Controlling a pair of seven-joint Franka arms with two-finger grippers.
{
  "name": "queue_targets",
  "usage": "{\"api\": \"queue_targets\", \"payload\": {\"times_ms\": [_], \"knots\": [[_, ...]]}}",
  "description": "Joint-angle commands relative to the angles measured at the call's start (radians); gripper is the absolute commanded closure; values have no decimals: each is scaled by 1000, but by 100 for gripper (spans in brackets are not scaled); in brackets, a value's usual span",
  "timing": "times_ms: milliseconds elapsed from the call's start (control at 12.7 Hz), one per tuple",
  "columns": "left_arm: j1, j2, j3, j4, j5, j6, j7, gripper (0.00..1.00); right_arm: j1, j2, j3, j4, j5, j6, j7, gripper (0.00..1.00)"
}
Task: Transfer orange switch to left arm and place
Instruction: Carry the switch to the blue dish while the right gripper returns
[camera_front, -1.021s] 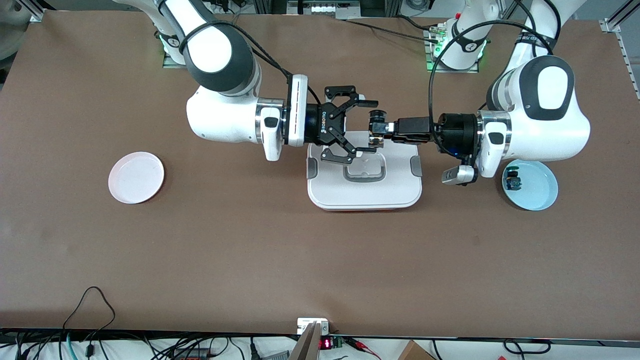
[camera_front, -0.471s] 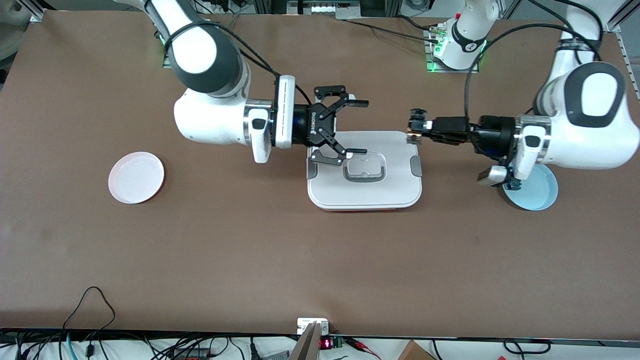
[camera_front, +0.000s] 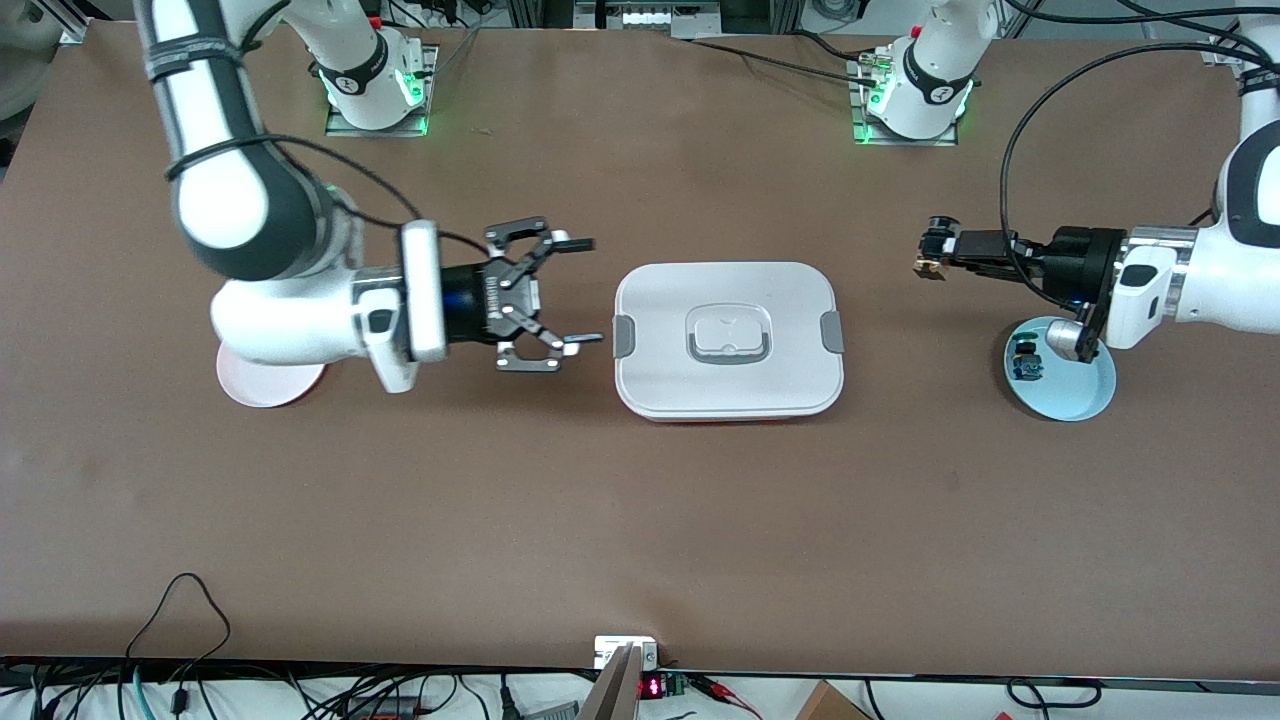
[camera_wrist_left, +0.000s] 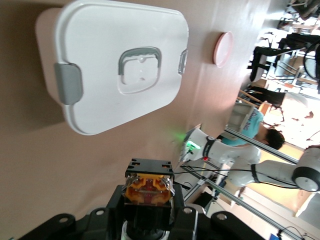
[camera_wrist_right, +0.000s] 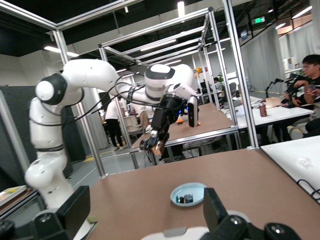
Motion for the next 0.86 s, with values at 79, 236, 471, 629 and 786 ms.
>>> {"api": "queue_targets", "payload": {"times_ms": [79, 236, 471, 629, 786], "knots": [[6, -36, -17, 11, 165, -14, -6, 100, -54, -36, -81, -41, -126, -148, 69, 0], [8, -36, -17, 9, 280, -14, -3, 100, -77, -36, -110, -41, -186, -229, 132, 0], [9, -38, -14, 6, 435, -13, -3, 100, -80, -39, -160, -39, -275, -283, 229, 0], [9, -33, -14, 2, 527, -2, -3, 100, -81, -60, -165, -38, -318, -297, 324, 0], [9, -31, -12, -7, 611, 7, -4, 100, -80, -79, -190, -26, -361, -297, 458, 0]]}}
